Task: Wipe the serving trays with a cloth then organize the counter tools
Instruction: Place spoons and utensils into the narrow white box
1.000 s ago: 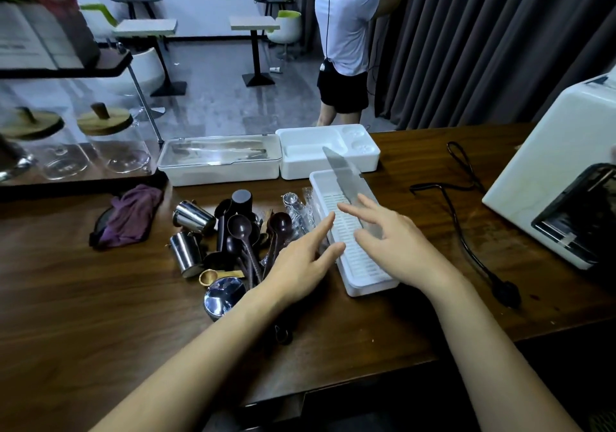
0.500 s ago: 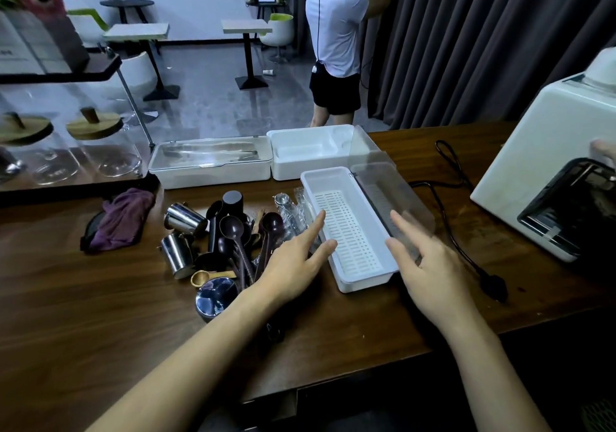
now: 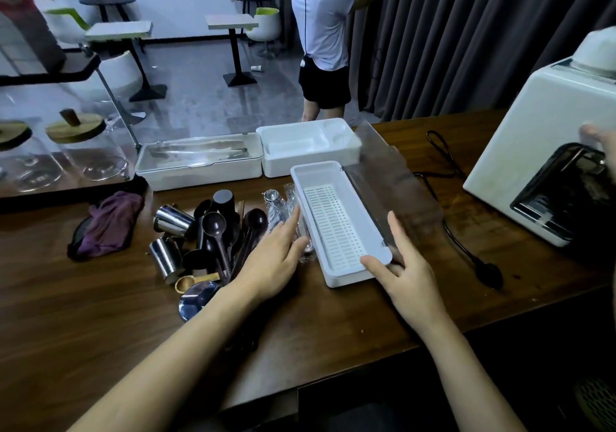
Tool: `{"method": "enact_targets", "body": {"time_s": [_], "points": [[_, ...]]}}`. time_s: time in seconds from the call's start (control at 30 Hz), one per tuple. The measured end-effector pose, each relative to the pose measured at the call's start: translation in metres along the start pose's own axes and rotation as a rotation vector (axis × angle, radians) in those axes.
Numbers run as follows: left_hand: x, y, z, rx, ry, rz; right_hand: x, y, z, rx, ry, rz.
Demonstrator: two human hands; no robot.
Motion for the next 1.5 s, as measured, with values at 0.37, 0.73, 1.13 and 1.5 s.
{"method": "enact_targets", "body": {"time_s": [0.37, 0.73, 1.13, 1.5], "points": [[0.033, 0.013, -0.012, 0.011, 0.168, 0.013, -0.001, -0.005, -0.001, -0.116, 0.099, 0.038], [0.017, 0.05, -0.017, -0.108, 0.325, -0.001, -0.003, -0.01, 0.001, -0.206, 0.171, 0.025], [0.025, 0.075, -0.019, -0.102, 0.204, -0.211, -0.003, -0.003, 0.008, -0.16, 0.203, -0.011], [0.026, 0.058, -0.038, -0.237, -0.304, -0.262, -0.004, -0.004, 0.013, -0.139, 0.104, -0.079]]}}
Point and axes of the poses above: each hand's wrist, its own y-axis towards the middle knuckle, its own z-axis out of the palm, x = y × z, the point moved 6 cm from there along y, towards the middle knuckle, and after that the axes turned 4 degrees about -z, right-handed, at the moved point
